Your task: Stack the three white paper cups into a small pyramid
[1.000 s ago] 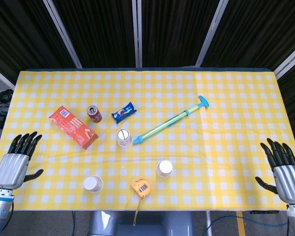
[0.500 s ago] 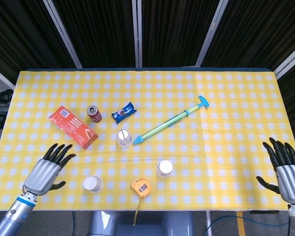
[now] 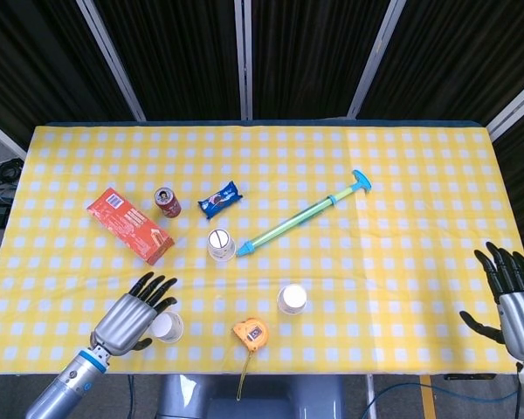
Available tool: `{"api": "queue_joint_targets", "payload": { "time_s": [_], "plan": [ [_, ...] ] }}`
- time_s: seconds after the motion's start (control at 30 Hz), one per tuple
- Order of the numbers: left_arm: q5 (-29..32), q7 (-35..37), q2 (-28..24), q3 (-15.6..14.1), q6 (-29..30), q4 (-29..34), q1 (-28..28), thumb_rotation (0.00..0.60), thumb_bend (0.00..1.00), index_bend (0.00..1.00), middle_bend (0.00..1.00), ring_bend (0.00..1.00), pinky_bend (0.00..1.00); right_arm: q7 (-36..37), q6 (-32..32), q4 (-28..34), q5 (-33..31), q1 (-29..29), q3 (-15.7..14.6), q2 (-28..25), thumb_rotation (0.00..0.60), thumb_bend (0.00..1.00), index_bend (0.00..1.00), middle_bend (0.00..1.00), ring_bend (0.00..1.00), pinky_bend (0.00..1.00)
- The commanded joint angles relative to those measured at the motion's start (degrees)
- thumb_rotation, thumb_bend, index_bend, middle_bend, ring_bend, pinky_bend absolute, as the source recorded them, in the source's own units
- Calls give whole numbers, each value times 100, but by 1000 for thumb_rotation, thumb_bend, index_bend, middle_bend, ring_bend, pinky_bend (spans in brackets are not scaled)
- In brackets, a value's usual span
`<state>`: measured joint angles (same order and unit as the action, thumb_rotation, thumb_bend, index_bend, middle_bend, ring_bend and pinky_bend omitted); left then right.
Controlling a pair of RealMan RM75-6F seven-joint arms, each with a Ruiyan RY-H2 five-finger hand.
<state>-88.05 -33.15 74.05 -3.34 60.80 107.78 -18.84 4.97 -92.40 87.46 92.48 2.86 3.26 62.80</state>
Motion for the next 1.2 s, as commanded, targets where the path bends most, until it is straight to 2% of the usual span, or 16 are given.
{"api": "queue_joint_targets", "payload": {
  "time_s": [0.03,0.27,0.37,0.57,0.7,0.73,0.93,1.03,1.2],
  "plan": [
    [129,-152,60,5,-100,24,-66,600,232,280,0,0,0,19,-9,1,-2,-5,4,-7,600,22,49,0,0,0],
    [408,-243,132,-6,-213,-53,-149,600,297,386,0,0,0,66,-26,-2,-11,-16,14,-27,600,22,49,0,0,0],
    [384,-159,156,-6,-179,-57,-168,600,297,404,0,0,0,53,-14,1,-7,-11,11,-22,600,21,49,0,0,0],
    [337,20,33,195,-107,70,-335,600,296,417,0,0,0,88,6,-1,-29,-5,21,-25,600,21,49,0,0,0],
    [592,-34,-72,519,-230,247,-594,600,298,416,0,0,0,146,24,-7,-71,-3,38,-46,600,22,49,0,0,0],
    [725,-57,-49,718,-302,277,-741,600,297,413,0,0,0,161,41,-17,-86,4,44,-47,600,22,49,0,0,0],
    [1656,-223,231,1312,-833,155,-1435,600,297,407,0,0,0,277,165,-75,-212,42,81,-49,600,22,49,0,0,0],
    [1882,-324,366,1419,-931,47,-1627,600,296,407,0,0,0,318,206,-98,-255,54,93,-51,600,21,49,0,0,0],
    [2350,-612,927,1612,-1085,-398,-2188,600,297,410,0,0,0,422,329,-165,-372,91,126,-51,600,22,49,0,0,0]
  ]
}}
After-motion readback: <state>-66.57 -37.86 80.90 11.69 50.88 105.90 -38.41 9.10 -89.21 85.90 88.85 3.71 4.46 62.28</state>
